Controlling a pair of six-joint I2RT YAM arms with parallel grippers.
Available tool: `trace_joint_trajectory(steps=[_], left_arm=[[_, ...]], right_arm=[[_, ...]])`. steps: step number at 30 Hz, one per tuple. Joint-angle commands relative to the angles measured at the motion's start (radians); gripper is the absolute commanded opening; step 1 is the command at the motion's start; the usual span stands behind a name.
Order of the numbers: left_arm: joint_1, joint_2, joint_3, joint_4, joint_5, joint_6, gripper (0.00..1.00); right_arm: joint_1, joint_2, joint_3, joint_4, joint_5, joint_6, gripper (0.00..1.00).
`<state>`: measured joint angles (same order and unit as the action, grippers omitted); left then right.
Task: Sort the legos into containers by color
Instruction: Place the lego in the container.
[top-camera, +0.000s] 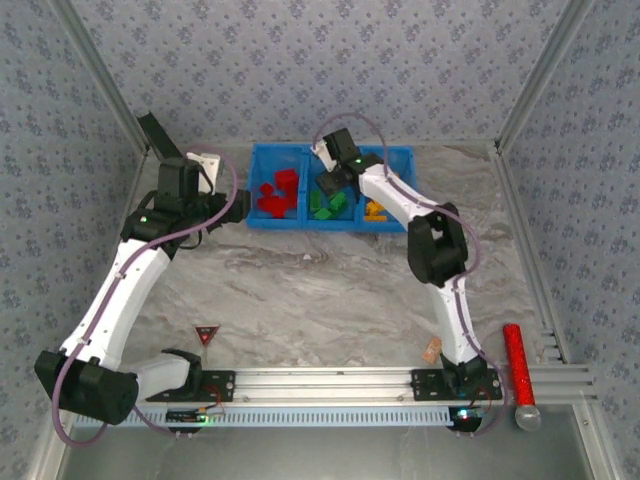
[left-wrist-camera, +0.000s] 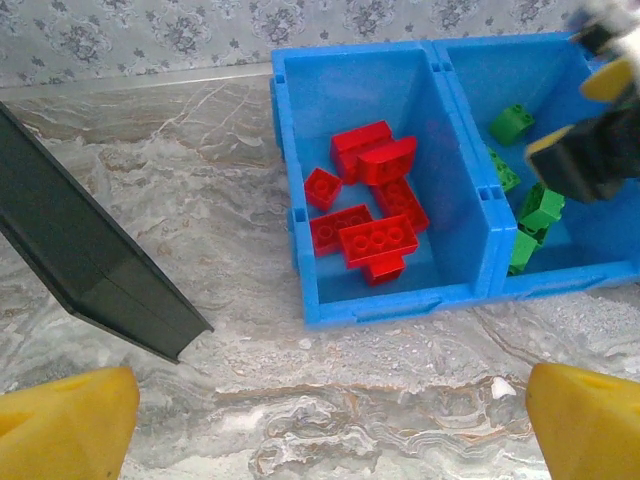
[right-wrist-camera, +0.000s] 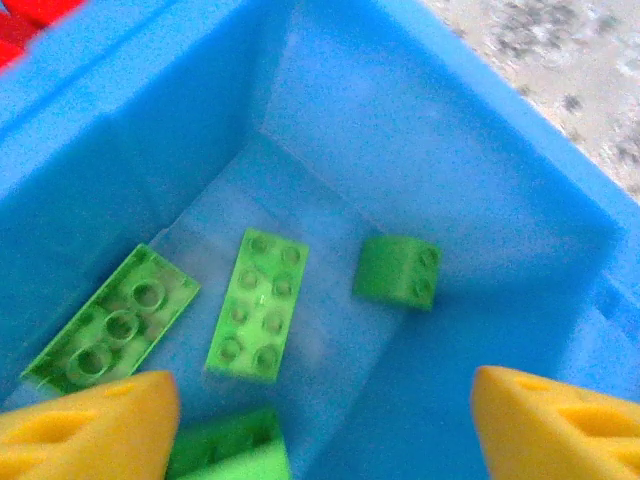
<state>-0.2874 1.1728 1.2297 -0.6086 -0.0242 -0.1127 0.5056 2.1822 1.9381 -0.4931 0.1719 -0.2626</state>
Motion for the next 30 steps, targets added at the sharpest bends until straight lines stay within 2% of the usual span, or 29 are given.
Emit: trace_joint_trajectory(steps=[1,5,7,9,13,17,21,24,26,30], left_arm=[[0.012,-0.025,0.015,0.018,-0.02,0.008,0.99],[0.034,-0.039,0.002,0.045,-0.026,-0.02,0.99],[0.037,-0.062,-0.027,0.088,-0.071,-0.022,0.99],[0.04,-0.096,-0.08,0.147,-0.088,-0.033,0.99],[0.039,-0.177,-0.228,0.247,-0.014,-0.105,0.99],[0.039,-0.202,-0.351,0.272,-0.095,-0.121,0.99],[0.04,-0.189,-0.491,0.376,-0.226,-0.106,0.99],[0.04,-0.178,-0.63,0.542,-0.337,-0.075,0.99],[0.04,-0.169,-0.713,0.67,-0.4,-0.038,0.99],[0.056,-0.123,-0.826,0.864,-0.502,0.024,0.99]], right_arm=[[-0.026,-0.272,-0.156,0.03,-0.014,0.073,1.0],[-0.064,-0.552,-0.465,0.087,0.078,0.178,1.0],[-0.097,-0.681,-0.613,0.085,0.112,0.251,1.0],[-0.122,-0.791,-0.749,0.061,0.13,0.313,1.0],[-0.133,-1.013,-1.007,-0.067,0.269,0.454,1.0],[-0.172,-1.238,-1.197,-0.113,0.271,0.531,1.0],[-0.248,-1.414,-1.375,0.077,0.215,0.531,1.0],[-0.296,-1.469,-1.515,0.304,0.199,0.522,1.0],[-0.329,-1.466,-1.571,0.437,0.156,0.488,1.0],[-0.397,-1.385,-1.63,0.669,0.168,0.386,1.0]])
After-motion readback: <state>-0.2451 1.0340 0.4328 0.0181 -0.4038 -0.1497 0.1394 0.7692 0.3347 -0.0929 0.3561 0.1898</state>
